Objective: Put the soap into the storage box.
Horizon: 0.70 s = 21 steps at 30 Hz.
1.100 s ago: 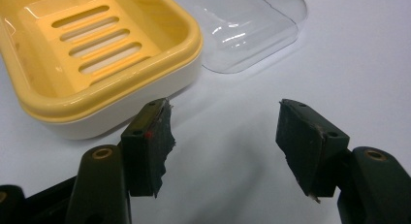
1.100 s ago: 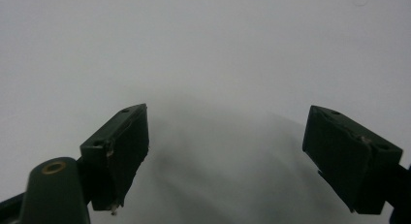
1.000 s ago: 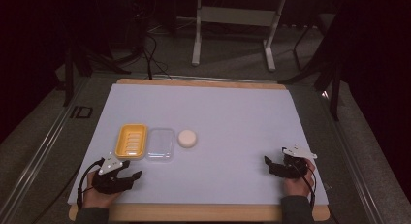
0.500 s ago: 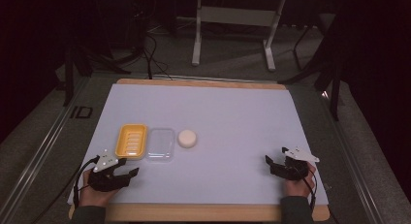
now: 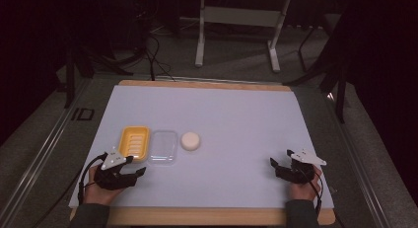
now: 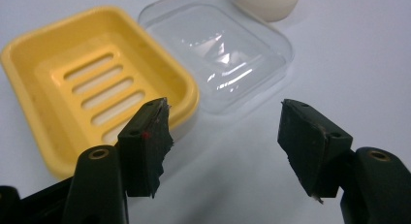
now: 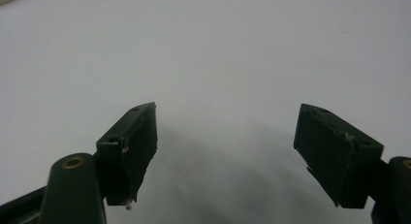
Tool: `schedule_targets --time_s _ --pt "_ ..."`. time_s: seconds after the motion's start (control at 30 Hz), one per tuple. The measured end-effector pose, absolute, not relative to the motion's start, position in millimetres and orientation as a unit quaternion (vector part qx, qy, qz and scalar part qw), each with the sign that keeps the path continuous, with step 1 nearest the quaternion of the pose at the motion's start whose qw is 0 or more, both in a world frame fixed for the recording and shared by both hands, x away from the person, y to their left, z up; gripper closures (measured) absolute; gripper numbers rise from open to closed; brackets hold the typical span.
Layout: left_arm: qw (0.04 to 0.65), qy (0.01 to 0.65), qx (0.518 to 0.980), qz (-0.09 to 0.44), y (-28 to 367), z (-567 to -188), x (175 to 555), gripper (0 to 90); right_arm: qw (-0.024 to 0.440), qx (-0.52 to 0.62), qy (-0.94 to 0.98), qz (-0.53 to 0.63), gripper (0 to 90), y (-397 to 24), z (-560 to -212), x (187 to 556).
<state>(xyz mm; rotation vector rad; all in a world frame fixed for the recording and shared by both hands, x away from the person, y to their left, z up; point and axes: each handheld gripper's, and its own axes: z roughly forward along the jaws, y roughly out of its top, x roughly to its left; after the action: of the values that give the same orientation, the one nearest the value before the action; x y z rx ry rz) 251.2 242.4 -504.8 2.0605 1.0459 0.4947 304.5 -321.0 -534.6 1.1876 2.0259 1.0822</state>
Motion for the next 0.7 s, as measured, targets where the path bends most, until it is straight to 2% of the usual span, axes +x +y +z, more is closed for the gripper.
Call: schedule_targets --time_s 0.7 --pt "0.371 0.380 0.823 0.203 223 -485 277 35.9 0.265 0.434 0.749 0.425 23.1 -325 -534 303"
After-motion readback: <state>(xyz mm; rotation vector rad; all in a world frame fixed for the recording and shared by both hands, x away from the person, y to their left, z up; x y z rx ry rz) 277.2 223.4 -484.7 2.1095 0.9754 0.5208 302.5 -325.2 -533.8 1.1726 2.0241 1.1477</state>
